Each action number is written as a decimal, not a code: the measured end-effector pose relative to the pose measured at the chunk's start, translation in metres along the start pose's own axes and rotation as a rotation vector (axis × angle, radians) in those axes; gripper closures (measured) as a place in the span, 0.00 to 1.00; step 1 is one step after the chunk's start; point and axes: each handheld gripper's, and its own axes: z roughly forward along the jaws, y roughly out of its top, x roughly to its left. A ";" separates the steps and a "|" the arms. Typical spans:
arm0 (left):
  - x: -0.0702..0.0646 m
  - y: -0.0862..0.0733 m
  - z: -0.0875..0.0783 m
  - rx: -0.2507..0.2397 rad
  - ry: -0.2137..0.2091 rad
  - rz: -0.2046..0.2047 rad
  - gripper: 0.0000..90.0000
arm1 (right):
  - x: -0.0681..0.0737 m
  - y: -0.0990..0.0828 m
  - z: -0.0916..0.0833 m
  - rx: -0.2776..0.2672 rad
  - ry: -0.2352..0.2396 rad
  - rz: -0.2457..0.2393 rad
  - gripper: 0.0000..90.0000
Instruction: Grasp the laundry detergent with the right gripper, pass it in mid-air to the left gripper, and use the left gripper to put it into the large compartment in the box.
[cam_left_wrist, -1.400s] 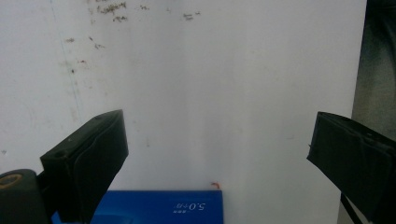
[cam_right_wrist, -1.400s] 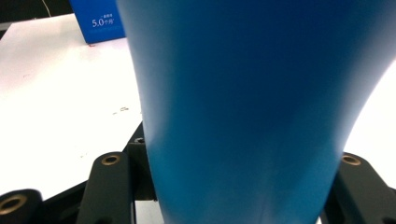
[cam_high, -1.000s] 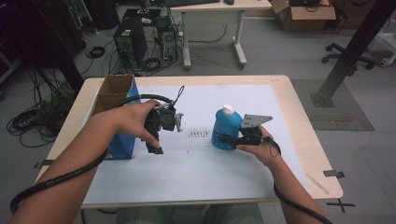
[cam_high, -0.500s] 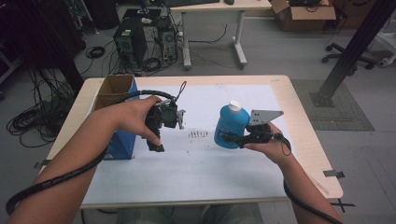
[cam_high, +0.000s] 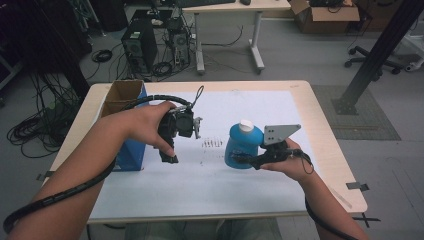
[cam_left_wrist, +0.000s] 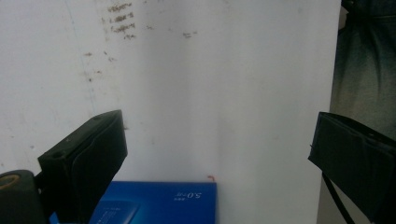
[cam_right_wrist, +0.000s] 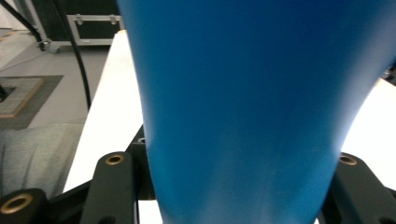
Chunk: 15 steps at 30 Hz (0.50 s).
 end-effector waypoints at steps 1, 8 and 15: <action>0.000 0.000 0.000 0.000 -0.001 0.000 0.05 | 0.002 0.000 0.003 0.002 0.013 -0.001 0.50; -0.003 0.004 -0.002 -0.001 -0.007 0.000 0.05 | 0.005 -0.001 0.012 0.004 0.042 -0.009 0.50; -0.006 0.010 -0.005 -0.006 -0.004 0.008 0.05 | 0.006 -0.002 0.023 0.002 0.061 -0.011 0.49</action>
